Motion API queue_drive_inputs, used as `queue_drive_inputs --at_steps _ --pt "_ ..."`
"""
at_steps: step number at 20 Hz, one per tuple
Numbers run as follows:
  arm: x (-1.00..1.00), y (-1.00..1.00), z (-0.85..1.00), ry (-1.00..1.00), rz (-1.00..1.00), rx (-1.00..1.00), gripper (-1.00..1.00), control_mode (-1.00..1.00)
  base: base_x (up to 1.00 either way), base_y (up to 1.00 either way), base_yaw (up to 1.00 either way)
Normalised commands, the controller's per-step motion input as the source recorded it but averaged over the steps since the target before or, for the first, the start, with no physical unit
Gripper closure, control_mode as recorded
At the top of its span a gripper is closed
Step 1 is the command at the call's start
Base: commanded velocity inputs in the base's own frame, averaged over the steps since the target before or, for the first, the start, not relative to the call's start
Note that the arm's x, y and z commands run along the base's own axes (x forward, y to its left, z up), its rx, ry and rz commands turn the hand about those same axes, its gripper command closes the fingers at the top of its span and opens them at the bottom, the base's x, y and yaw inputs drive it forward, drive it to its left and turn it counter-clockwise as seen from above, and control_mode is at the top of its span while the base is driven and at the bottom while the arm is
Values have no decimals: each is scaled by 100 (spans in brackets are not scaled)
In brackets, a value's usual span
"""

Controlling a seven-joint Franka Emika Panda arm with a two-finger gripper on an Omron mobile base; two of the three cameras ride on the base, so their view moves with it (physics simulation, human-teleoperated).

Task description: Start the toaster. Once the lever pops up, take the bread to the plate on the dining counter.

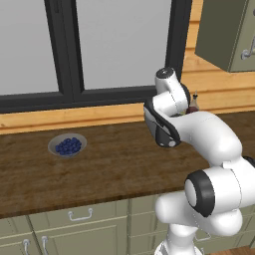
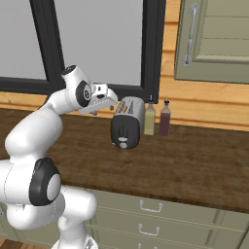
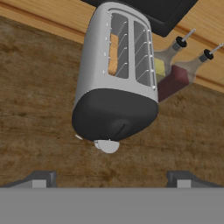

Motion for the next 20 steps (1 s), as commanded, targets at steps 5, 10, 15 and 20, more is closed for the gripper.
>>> queue_drive_inputs --at_steps 5,10,15,20 --pt "0 0 0 0 0 0 -100 -100 0 0 0" --pt "0 0 0 0 0 0 -100 -100 0 0 0" --pt "0 0 0 0 0 0 -100 -100 0 0 0" --pt "0 0 0 0 0 0 -100 -100 0 0 0"
